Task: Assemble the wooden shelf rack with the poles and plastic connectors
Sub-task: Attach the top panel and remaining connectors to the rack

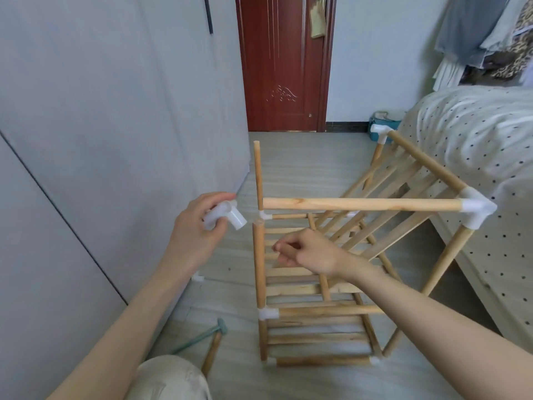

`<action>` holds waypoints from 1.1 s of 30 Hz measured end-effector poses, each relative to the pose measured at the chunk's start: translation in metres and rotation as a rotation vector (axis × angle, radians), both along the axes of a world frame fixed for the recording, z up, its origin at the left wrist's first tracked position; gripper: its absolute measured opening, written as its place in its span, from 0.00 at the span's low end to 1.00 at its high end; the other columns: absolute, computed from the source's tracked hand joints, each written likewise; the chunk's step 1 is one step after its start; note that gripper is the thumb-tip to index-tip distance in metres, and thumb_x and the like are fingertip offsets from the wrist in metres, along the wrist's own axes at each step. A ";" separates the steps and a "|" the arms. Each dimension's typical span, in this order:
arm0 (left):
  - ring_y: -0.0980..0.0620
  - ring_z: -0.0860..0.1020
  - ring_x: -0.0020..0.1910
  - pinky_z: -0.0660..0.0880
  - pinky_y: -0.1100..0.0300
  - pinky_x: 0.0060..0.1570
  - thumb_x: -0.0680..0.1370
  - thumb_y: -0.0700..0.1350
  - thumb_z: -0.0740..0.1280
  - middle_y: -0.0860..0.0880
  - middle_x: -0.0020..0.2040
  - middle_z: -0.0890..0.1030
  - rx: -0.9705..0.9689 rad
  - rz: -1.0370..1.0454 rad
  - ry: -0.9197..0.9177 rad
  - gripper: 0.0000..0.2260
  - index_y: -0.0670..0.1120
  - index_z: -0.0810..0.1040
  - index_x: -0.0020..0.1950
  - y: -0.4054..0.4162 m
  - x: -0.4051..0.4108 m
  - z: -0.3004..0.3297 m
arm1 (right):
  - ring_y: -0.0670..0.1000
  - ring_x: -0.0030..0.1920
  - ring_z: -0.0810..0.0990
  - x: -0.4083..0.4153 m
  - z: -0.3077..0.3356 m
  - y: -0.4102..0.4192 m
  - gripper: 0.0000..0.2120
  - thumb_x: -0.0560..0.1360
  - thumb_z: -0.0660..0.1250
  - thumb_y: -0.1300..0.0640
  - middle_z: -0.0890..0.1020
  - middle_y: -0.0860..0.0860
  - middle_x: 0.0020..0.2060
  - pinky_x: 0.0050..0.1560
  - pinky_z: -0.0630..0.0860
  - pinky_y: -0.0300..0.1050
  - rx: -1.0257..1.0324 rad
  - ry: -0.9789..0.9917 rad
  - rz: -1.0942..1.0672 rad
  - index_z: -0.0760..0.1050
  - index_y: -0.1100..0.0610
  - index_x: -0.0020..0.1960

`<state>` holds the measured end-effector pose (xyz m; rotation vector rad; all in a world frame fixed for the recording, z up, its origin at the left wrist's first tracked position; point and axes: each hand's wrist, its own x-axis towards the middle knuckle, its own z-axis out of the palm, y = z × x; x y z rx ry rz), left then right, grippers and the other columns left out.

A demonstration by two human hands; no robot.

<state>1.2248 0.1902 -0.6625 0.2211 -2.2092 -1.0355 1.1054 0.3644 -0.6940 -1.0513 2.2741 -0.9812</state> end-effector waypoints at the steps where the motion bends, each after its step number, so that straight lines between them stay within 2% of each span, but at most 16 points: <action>1: 0.62 0.75 0.50 0.68 0.74 0.47 0.73 0.35 0.63 0.62 0.52 0.78 0.050 -0.027 0.034 0.17 0.56 0.78 0.52 0.004 0.001 0.004 | 0.49 0.43 0.82 0.004 0.007 0.004 0.13 0.80 0.59 0.55 0.83 0.52 0.42 0.53 0.78 0.45 -0.106 -0.106 -0.016 0.79 0.62 0.51; 3: 0.64 0.76 0.47 0.68 0.75 0.43 0.74 0.31 0.62 0.59 0.51 0.79 0.122 -0.078 0.095 0.18 0.54 0.79 0.51 0.012 0.002 0.010 | 0.47 0.36 0.80 0.014 0.020 0.010 0.11 0.80 0.59 0.56 0.82 0.51 0.38 0.41 0.75 0.40 -0.294 -0.269 -0.030 0.78 0.60 0.48; 5: 0.65 0.75 0.50 0.68 0.75 0.46 0.73 0.28 0.62 0.55 0.53 0.78 0.125 -0.113 0.126 0.19 0.52 0.78 0.49 0.018 0.003 0.015 | 0.47 0.34 0.79 0.024 0.028 0.012 0.09 0.79 0.60 0.57 0.82 0.51 0.37 0.35 0.72 0.38 -0.412 -0.310 -0.026 0.77 0.60 0.47; 9: 0.61 0.74 0.56 0.69 0.70 0.53 0.68 0.34 0.62 0.51 0.54 0.76 0.104 -0.180 0.110 0.15 0.51 0.77 0.47 0.028 0.003 0.020 | 0.48 0.32 0.77 0.043 0.036 0.011 0.06 0.78 0.62 0.60 0.81 0.52 0.37 0.32 0.70 0.37 -0.541 -0.380 0.017 0.77 0.60 0.49; 13: 0.54 0.75 0.56 0.70 0.61 0.57 0.68 0.32 0.60 0.50 0.51 0.75 0.062 -0.246 0.118 0.15 0.49 0.76 0.47 0.035 0.002 0.023 | 0.45 0.29 0.77 0.050 0.038 0.009 0.06 0.77 0.63 0.63 0.81 0.54 0.36 0.30 0.70 0.35 -0.658 -0.441 -0.003 0.78 0.63 0.47; 15: 0.53 0.76 0.57 0.70 0.59 0.60 0.69 0.31 0.59 0.49 0.52 0.77 0.046 -0.282 0.131 0.14 0.48 0.76 0.46 0.039 0.001 0.024 | 0.44 0.29 0.77 0.052 0.038 0.010 0.05 0.77 0.63 0.64 0.81 0.55 0.36 0.30 0.69 0.35 -0.683 -0.473 -0.017 0.78 0.64 0.47; 17: 0.54 0.76 0.58 0.70 0.61 0.60 0.69 0.31 0.59 0.50 0.52 0.78 0.054 -0.316 0.134 0.14 0.46 0.76 0.47 0.042 0.003 0.023 | 0.43 0.29 0.76 0.054 0.038 0.011 0.05 0.76 0.65 0.64 0.81 0.52 0.34 0.31 0.69 0.35 -0.683 -0.456 -0.021 0.78 0.65 0.48; 20: 0.55 0.77 0.58 0.72 0.65 0.58 0.71 0.33 0.61 0.52 0.54 0.81 0.174 -0.362 0.119 0.14 0.47 0.77 0.52 0.044 0.007 0.024 | 0.40 0.26 0.75 0.056 0.040 0.010 0.05 0.75 0.66 0.65 0.80 0.48 0.30 0.31 0.70 0.33 -0.670 -0.357 -0.057 0.78 0.67 0.48; 23: 0.56 0.76 0.61 0.71 0.62 0.61 0.75 0.37 0.69 0.52 0.58 0.79 0.237 -0.301 0.106 0.14 0.52 0.77 0.56 0.048 0.006 0.024 | 0.40 0.26 0.74 0.058 0.042 0.005 0.06 0.75 0.67 0.63 0.78 0.48 0.28 0.31 0.69 0.33 -0.678 -0.293 -0.124 0.77 0.66 0.50; 25: 0.57 0.74 0.62 0.70 0.60 0.64 0.75 0.37 0.68 0.52 0.60 0.77 0.247 -0.232 0.094 0.15 0.54 0.76 0.56 0.050 0.003 0.024 | 0.40 0.27 0.73 0.059 0.042 0.001 0.06 0.75 0.68 0.62 0.77 0.48 0.27 0.31 0.69 0.32 -0.659 -0.254 -0.147 0.78 0.63 0.50; 27: 0.59 0.75 0.60 0.71 0.63 0.61 0.75 0.36 0.68 0.51 0.61 0.77 0.260 -0.215 0.098 0.15 0.53 0.77 0.56 0.049 0.001 0.023 | 0.40 0.28 0.74 0.059 0.042 -0.001 0.05 0.74 0.68 0.62 0.78 0.48 0.28 0.31 0.69 0.33 -0.647 -0.244 -0.160 0.78 0.62 0.49; 30: 0.63 0.76 0.57 0.71 0.72 0.52 0.75 0.34 0.67 0.49 0.60 0.78 0.289 -0.199 0.137 0.14 0.46 0.77 0.57 0.046 0.000 0.022 | 0.43 0.29 0.76 0.056 0.041 -0.001 0.04 0.76 0.66 0.61 0.80 0.50 0.31 0.30 0.69 0.36 -0.645 -0.302 -0.180 0.78 0.60 0.44; 33: 0.66 0.76 0.55 0.70 0.73 0.51 0.75 0.32 0.65 0.47 0.61 0.77 0.293 -0.178 0.147 0.14 0.40 0.76 0.60 0.041 -0.002 0.018 | 0.46 0.28 0.76 0.051 0.042 0.002 0.10 0.76 0.65 0.53 0.80 0.52 0.31 0.31 0.68 0.38 -0.724 -0.590 -0.295 0.76 0.60 0.42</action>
